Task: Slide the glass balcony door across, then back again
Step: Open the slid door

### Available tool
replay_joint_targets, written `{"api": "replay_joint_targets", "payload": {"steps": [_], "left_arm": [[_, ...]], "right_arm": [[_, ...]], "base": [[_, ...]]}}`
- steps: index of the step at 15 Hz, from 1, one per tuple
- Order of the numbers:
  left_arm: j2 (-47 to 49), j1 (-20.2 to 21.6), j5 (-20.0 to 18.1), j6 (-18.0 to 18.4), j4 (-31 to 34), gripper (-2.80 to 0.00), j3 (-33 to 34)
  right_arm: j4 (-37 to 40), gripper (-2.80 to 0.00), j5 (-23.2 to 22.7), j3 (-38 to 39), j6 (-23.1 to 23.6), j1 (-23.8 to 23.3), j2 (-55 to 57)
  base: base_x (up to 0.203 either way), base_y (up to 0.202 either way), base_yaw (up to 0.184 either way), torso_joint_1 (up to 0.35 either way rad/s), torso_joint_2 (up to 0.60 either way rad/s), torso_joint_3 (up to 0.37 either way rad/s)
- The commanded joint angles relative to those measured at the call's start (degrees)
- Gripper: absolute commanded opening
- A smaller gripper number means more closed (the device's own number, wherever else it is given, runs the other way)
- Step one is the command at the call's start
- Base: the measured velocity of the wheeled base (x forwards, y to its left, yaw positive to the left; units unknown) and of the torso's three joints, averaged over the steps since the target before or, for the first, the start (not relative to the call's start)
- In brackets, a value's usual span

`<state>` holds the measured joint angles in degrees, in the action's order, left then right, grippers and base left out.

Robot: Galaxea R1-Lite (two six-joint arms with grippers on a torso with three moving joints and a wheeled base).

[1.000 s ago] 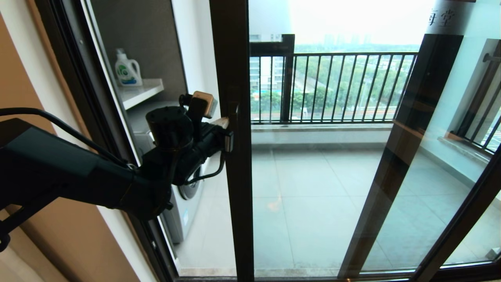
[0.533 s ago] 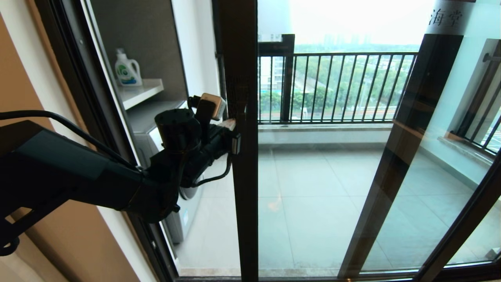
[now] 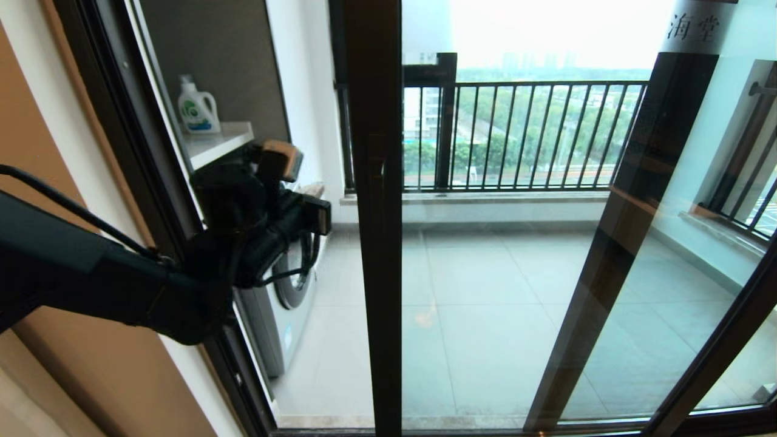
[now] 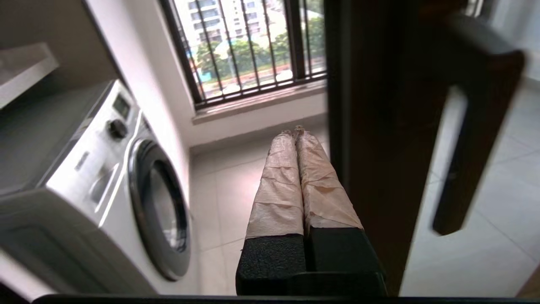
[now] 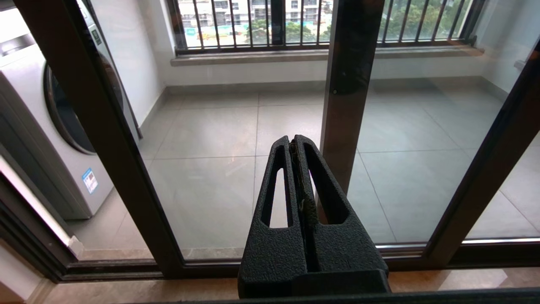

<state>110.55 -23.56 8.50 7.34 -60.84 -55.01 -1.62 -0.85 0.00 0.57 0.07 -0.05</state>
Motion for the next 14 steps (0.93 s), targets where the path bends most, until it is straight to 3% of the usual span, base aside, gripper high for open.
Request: {"api": "replay_joint_targets", "payload": {"steps": [1, 5, 7, 9, 11, 14], "left_arm": [[-6.2, 5.0, -1.1, -0.9, -0.3, -2.8, 4.9], [-23.2, 19.3, -12.7, -8.9, 0.8, -2.8, 23.2], [-34.7, 23.9, -17.9, -12.1, 2.7, -2.8, 31.2], [-48.3, 26.4, -20.8, -13.7, 7.5, -2.8, 36.8], [-62.5, 27.5, -22.8, -14.6, 17.6, -2.8, 38.0], [-83.6, 28.2, -27.8, -16.0, 39.8, -2.8, 37.4]], "right_arm": [[0.0, -2.8, 0.0, 0.5, 0.0, 0.0, 0.0], [0.0, -2.8, 0.0, 0.5, 0.0, 0.0, 0.0], [0.0, -2.8, 0.0, 0.5, 0.0, 0.0, 0.0], [0.0, -2.8, 0.0, 0.5, 0.0, 0.0, 0.0], [0.0, -2.8, 0.0, 0.5, 0.0, 0.0, 0.0], [0.0, -2.8, 0.0, 0.5, 0.0, 0.0, 0.0]], "base": [[0.0, 0.0, 0.0, 0.0, 0.0, 0.0], [0.0, 0.0, 0.0, 0.0, 0.0, 0.0], [0.0, 0.0, 0.0, 0.0, 0.0, 0.0], [0.0, 0.0, 0.0, 0.0, 0.0, 0.0], [0.0, 0.0, 0.0, 0.0, 0.0, 0.0], [0.0, 0.0, 0.0, 0.0, 0.0, 0.0]]}}
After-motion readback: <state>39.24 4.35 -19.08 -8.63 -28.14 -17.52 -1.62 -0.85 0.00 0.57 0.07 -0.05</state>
